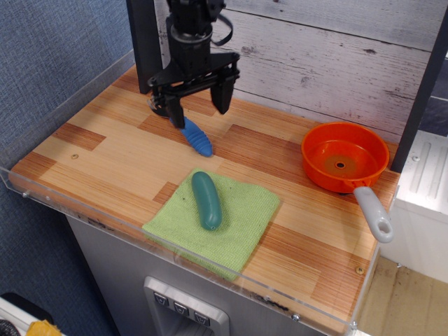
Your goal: Move the blue spoon into the red bowl
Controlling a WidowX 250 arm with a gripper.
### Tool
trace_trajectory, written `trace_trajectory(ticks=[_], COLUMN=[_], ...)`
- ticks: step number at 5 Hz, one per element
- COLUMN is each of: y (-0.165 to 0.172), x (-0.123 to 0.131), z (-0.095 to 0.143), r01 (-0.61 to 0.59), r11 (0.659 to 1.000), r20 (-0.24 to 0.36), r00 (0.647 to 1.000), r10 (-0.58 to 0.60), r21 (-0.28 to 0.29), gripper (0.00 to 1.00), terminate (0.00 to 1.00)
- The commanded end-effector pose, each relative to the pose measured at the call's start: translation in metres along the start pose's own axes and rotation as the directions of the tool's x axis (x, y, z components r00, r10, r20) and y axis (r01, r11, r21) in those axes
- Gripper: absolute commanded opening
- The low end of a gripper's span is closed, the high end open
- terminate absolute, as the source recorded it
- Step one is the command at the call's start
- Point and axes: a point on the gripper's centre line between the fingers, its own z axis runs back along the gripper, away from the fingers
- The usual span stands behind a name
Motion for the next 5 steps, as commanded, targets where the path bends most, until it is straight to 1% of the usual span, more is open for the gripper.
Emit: trace_trajectory(ticks=[1, 2, 3, 4, 5], y=[0.014, 0.016, 0.017, 0.018, 0.019], x=[0.014, 0.017, 0.016, 0.017, 0.017], z=[0.0, -0.014, -0.022, -0.025, -0.022], r01=[-0.044, -0.045, -0.054, -0.073, -0.065], r11=[0.999, 0.999, 0.999, 0.997, 0.997], r20=[0.011, -0.021, -0.023, -0.005, -0.014], r00=[0.999, 0.999, 0.998, 0.997, 0.998], r10=[0.045, 0.045, 0.054, 0.073, 0.065], r21=[-0.008, -0.004, 0.001, -0.015, -0.047], gripper=[1.0, 1.0, 1.0, 1.0, 0.0], terminate=[0.0, 0.0, 0.0, 0.0, 0.0])
